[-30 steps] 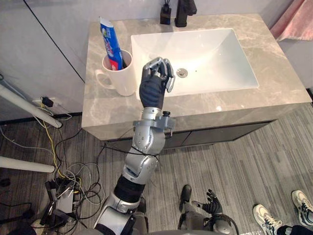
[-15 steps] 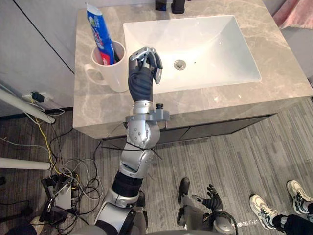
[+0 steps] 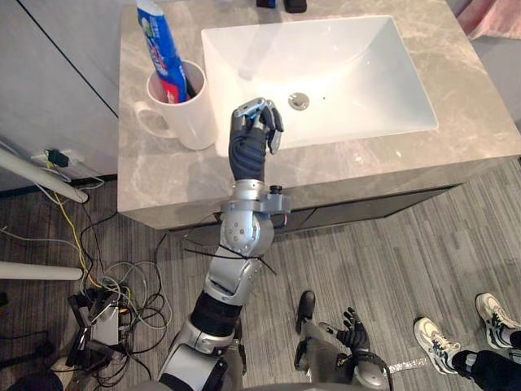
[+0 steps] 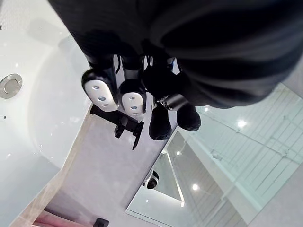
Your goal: Organize washtable
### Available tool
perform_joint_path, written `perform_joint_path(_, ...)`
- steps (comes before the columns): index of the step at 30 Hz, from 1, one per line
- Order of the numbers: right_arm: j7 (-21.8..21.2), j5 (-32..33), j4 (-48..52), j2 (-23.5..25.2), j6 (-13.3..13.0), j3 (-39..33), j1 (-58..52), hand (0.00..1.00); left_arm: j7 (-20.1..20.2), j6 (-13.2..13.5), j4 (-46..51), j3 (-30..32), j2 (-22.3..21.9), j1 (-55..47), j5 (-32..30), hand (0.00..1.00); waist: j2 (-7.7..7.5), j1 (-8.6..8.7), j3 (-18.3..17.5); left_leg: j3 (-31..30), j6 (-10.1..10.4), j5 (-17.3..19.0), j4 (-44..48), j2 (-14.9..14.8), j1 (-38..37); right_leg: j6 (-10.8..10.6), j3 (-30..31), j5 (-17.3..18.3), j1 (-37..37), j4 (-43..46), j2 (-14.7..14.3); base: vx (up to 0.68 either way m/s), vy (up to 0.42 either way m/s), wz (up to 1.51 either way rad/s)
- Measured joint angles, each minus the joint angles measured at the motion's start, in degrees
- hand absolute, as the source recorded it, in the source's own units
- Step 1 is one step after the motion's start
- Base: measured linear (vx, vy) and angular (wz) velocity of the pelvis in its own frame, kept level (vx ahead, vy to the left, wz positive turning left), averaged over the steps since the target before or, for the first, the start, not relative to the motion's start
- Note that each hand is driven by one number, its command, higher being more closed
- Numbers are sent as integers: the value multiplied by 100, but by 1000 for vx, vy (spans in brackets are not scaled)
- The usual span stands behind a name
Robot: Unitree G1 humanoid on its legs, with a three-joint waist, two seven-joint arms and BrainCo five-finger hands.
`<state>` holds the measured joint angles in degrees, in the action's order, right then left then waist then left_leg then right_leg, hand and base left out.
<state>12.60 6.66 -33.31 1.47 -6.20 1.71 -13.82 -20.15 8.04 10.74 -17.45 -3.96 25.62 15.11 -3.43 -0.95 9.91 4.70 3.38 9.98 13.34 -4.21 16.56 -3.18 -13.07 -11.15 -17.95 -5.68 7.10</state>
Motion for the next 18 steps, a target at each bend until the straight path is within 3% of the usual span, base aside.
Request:
perform_joint_path(9, -1, 53, -11, 26, -50, -10, 44, 0, -297, -107, -424, 410, -9, 101, -658, 100, 5, 3, 71, -3, -1, 31, 72, -2, 67, -15, 38, -11, -43, 0, -3, -4, 5, -2)
perform_joint_path(18, -9, 69, 31, 29, -132, -9, 58, 0, -646, -158, -481, 1051, -8, 478, -864, 100, -2, 15, 163, 23, 0, 33, 98, -9, 158, 6, 78, -43, -156, 0, -13, -1, 2, -1)
